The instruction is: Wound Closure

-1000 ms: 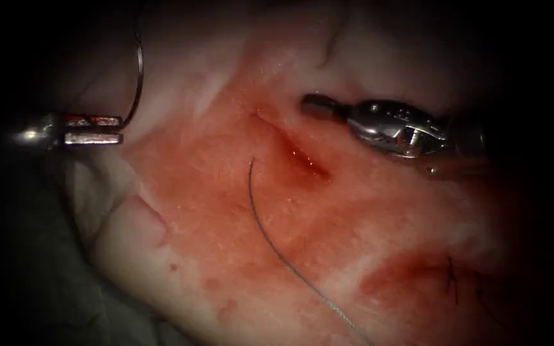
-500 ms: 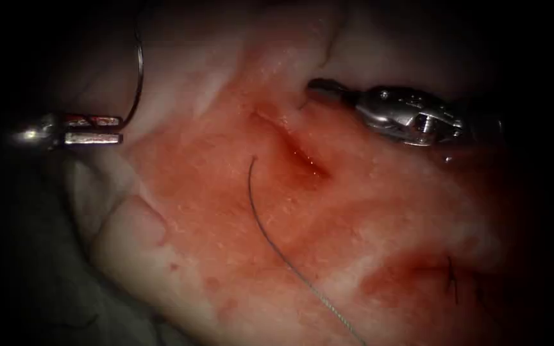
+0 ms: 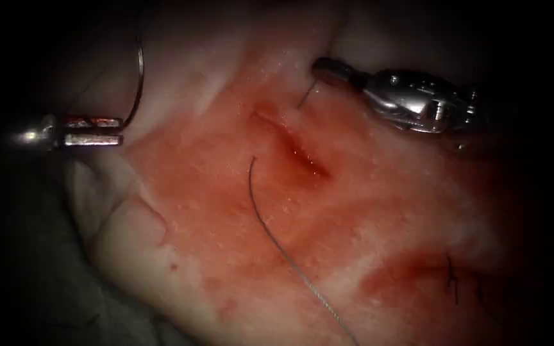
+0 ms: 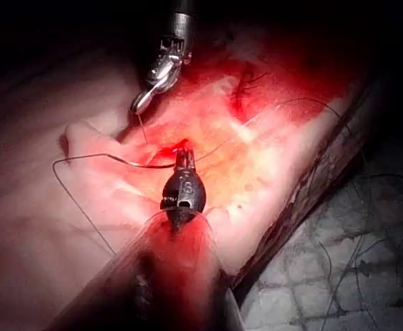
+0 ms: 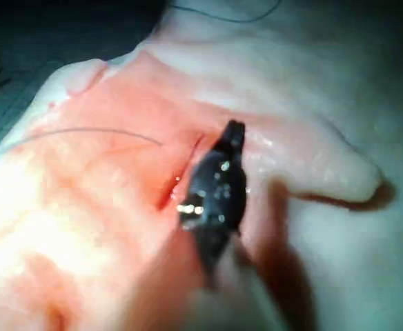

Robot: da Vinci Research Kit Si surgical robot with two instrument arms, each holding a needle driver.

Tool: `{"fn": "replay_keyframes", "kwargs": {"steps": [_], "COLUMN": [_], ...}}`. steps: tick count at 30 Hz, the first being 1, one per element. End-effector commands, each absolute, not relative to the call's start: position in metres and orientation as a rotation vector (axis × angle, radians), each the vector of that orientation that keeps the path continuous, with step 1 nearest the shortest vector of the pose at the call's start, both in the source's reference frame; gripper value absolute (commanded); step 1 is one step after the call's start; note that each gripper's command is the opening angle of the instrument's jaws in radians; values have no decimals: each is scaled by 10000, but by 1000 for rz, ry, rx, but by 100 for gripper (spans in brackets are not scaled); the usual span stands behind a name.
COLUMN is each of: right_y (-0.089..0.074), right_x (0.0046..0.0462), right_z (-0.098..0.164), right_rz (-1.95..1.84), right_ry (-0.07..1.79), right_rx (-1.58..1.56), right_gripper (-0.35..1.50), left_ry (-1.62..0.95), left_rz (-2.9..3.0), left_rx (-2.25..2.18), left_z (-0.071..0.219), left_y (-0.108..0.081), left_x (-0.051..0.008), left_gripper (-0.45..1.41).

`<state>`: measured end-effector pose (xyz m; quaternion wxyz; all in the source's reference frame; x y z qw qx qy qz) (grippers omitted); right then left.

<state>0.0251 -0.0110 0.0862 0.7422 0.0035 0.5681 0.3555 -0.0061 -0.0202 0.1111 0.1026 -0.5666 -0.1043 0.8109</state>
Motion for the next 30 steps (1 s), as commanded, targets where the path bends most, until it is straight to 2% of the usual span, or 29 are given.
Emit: {"fn": "replay_keyframes", "kwargs": {"steps": [1,30], "right_y": [-112,-91], "right_x": [257,248], "right_z": [864,808], "right_rz": [783,765], "right_ry": [1251,1270], "right_rx": [7,-14], "right_gripper": [-35,-35], "left_ry": [-312,-318], "left_rz": [2393,2412], "left_rx": [-1672,-1667], "left_z": [1116,1125], "left_y": [-207,-207], "left_x": [-66,-65], "left_gripper": [-45,-45]}}
